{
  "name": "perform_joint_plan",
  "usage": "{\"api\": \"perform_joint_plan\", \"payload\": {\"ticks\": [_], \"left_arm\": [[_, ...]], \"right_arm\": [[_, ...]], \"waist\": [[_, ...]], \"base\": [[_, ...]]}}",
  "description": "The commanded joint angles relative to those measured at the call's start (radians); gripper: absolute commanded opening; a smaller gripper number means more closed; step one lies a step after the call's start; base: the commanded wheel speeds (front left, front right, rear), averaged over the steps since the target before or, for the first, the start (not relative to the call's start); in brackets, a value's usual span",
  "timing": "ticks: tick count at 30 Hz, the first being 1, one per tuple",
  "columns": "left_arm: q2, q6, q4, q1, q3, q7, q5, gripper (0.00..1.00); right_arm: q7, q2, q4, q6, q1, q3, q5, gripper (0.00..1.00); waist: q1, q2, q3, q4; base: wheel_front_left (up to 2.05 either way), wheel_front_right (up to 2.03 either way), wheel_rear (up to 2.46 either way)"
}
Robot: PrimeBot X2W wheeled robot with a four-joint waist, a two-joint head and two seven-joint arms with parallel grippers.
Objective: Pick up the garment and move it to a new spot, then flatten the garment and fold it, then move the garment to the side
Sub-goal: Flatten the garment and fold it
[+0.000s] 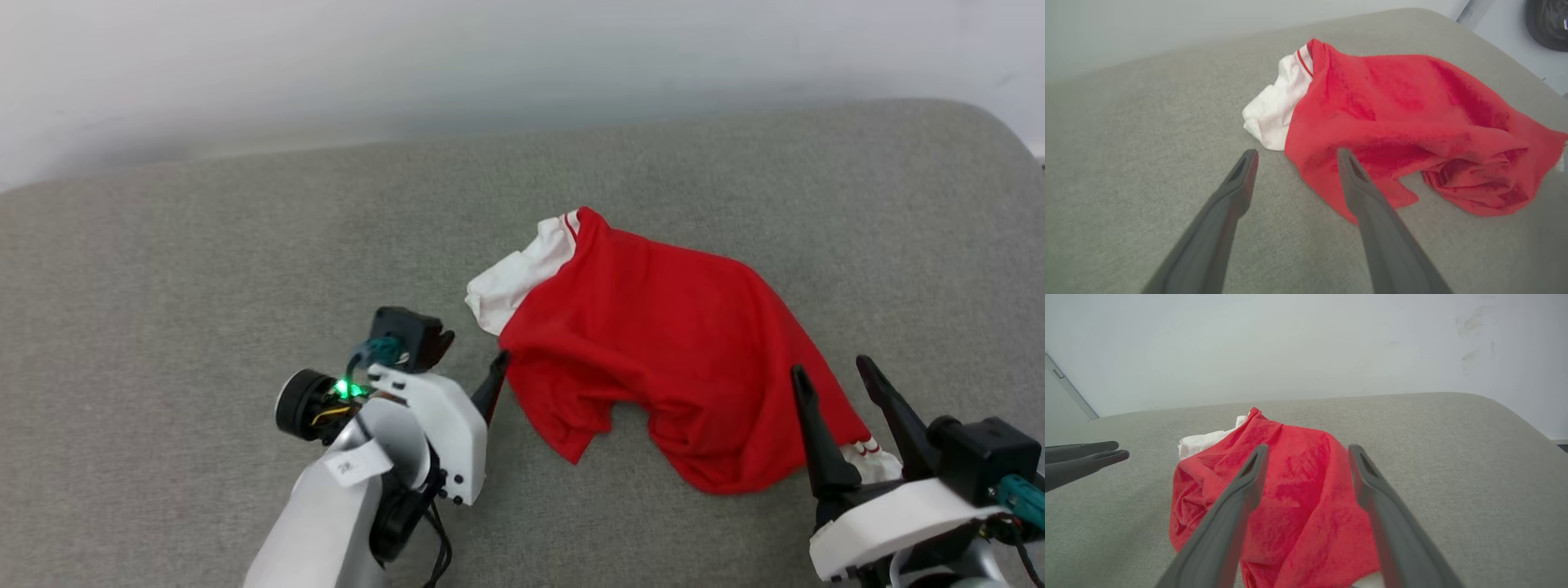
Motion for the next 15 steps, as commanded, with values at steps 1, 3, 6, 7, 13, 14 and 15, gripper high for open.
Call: {"api": "perform_joint_plan", "payload": {"ticks": [1,3,6,7,13,14,15], "left_arm": [[0.011,-0.004,0.016,-0.033,-0.02,0.039,-0.009,1.0],[0.019,-0.006,0.043,-0.062,-0.05,0.095,-0.021,1.0],[0.034,-0.006,0.085,-0.102,-0.091,0.157,-0.034,1.0],[0.041,-0.007,0.101,-0.111,-0.103,0.174,-0.037,1.0],[0.059,-0.008,0.184,-0.151,-0.188,0.263,-0.09,1.0],[0.066,-0.008,0.196,-0.154,-0.213,0.283,-0.101,1.0],[0.073,-0.009,0.208,-0.156,-0.238,0.306,-0.115,1.0]], "right_arm": [[-0.008,0.003,-0.002,0.0,-0.026,0.004,0.012,1.0],[-0.015,0.003,-0.001,0.0,-0.038,0.008,0.013,1.0],[-0.025,0.003,0.005,0.0,-0.053,0.017,0.017,1.0],[-0.023,0.003,0.01,0.0,-0.056,0.019,0.021,1.0],[-0.035,0.003,0.032,0.0,-0.07,0.02,0.032,1.0],[-0.037,0.003,0.034,0.0,-0.073,0.019,0.032,1.0],[-0.04,0.003,0.037,0.0,-0.075,0.019,0.034,1.0]], "waist": [[-0.0001,0.0,0.04,-0.024],[-0.0001,0.0,0.062,-0.035],[-0.0001,0.0,0.088,-0.051],[-0.0001,0.0,0.096,-0.056],[-0.0001,0.0,0.117,-0.078],[-0.0001,0.0,0.119,-0.08],[-0.0001,0.0,0.12,-0.082]], "base": [[0.0,0.0,0.0],[0.0,0.0,0.0],[0.0,0.0,0.0],[0.0,0.0,0.0],[0.0,0.0,0.0],[0.0,0.0,0.0],[0.0,0.0,0.0]]}}
